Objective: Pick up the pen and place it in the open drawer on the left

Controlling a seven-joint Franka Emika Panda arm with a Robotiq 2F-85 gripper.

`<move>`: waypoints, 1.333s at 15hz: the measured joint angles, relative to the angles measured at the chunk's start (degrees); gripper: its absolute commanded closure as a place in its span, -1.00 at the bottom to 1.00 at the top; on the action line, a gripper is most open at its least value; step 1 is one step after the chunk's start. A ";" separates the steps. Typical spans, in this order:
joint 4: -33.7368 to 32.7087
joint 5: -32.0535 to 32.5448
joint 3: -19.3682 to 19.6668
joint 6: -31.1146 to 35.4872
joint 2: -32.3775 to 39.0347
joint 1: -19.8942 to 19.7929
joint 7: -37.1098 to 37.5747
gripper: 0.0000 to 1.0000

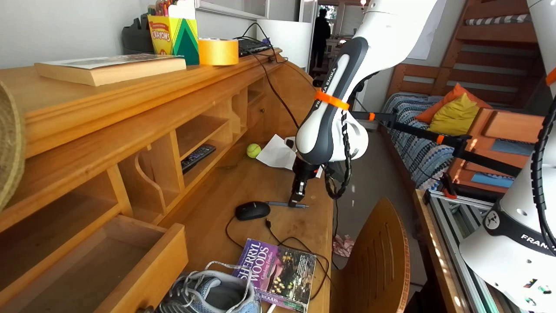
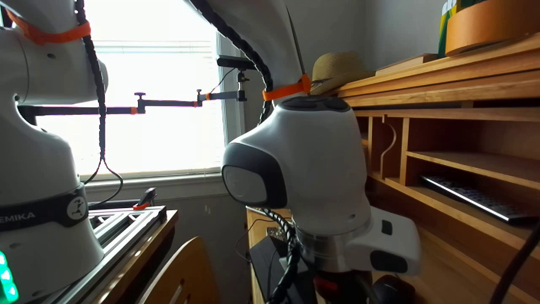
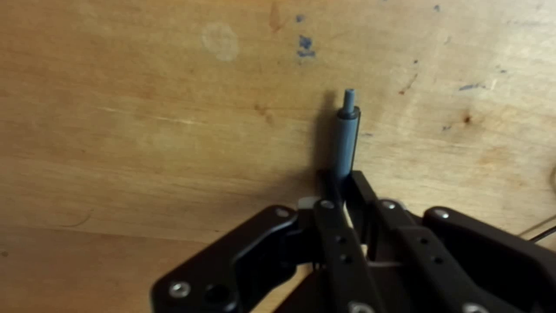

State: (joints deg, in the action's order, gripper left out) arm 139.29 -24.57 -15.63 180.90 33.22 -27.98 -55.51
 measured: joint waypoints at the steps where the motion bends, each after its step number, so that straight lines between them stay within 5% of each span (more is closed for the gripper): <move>1: 0.25 -0.08 -0.03 0.00 -0.39 -0.02 0.09 0.94; 8: 9.11 -0.56 -2.93 -0.48 -12.94 -4.80 -1.09 0.94; 14: 15.11 -0.78 -13.11 -6.97 -28.42 -11.68 -12.85 0.94; 20: 15.45 -1.10 -16.39 -20.80 -44.00 -8.53 -23.01 0.94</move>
State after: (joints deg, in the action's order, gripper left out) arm 154.75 -25.66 -32.02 160.10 -10.78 -36.51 -78.52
